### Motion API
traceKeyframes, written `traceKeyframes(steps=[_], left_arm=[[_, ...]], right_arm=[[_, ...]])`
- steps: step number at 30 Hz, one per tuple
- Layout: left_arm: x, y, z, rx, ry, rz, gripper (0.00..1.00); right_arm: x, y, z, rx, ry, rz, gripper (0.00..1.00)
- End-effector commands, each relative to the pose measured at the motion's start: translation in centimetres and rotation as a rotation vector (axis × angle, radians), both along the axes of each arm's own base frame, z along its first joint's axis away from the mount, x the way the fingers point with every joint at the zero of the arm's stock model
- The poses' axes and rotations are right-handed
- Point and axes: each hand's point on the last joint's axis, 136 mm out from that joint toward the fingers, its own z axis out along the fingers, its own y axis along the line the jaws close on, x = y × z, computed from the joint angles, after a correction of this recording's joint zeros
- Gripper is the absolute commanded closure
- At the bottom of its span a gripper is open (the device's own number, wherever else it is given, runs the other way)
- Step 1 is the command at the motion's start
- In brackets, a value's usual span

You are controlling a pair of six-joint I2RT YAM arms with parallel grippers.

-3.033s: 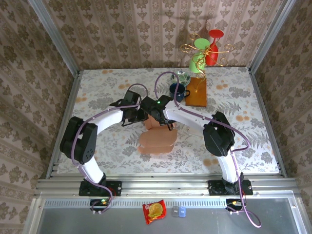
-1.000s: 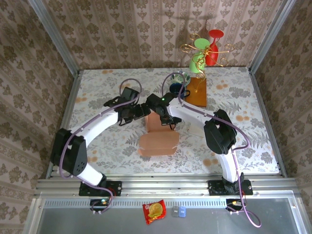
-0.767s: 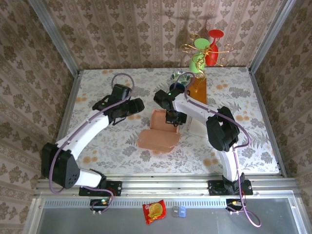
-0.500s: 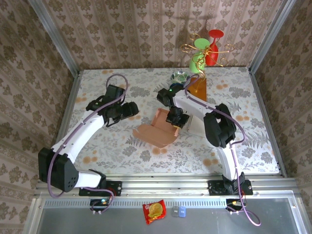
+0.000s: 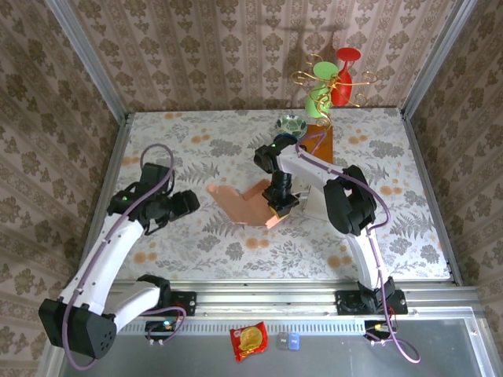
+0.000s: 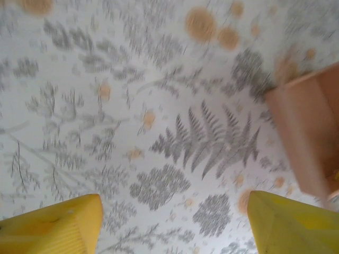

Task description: Fold the paper box

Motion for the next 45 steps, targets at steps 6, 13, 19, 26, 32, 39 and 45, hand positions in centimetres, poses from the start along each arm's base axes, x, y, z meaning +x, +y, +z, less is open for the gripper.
traceKeyframes(steps=[6,13,19,26,32,39,45], left_arm=[[-2.0,-3.5,-5.2,-0.207,0.124,-0.013,0.28],[0.2,-5.7,-6.6,-0.288,0.114,-0.03,0.27],[2.1,-6.8,-6.1,-0.285,0.096,-0.069,0.27],[3.7,-8.0,-5.2,-0.283,0.074,-0.096,0.27],[4.6,-8.5,-4.7,-0.276,0.06,-0.102,0.28],[5.1,-8.8,-4.5,-0.275,0.057,-0.104,0.28],[5.2,-8.8,-4.2,-0.272,0.049,-0.112,0.28]], right_arm=[[-1.9,3.2,-1.7,0.071,0.053,-0.245,1.0],[-2.2,4.8,-2.0,0.127,0.026,-0.24,0.72],[-1.2,4.2,0.1,0.157,-0.085,-0.187,0.53],[1.0,3.4,4.3,0.195,-0.271,-0.031,0.43],[4.5,1.7,7.9,0.195,-0.494,0.226,0.47],[7.9,1.2,7.5,0.312,-0.687,0.891,0.53],[6.7,-0.1,4.0,0.333,-0.6,1.149,0.54]])
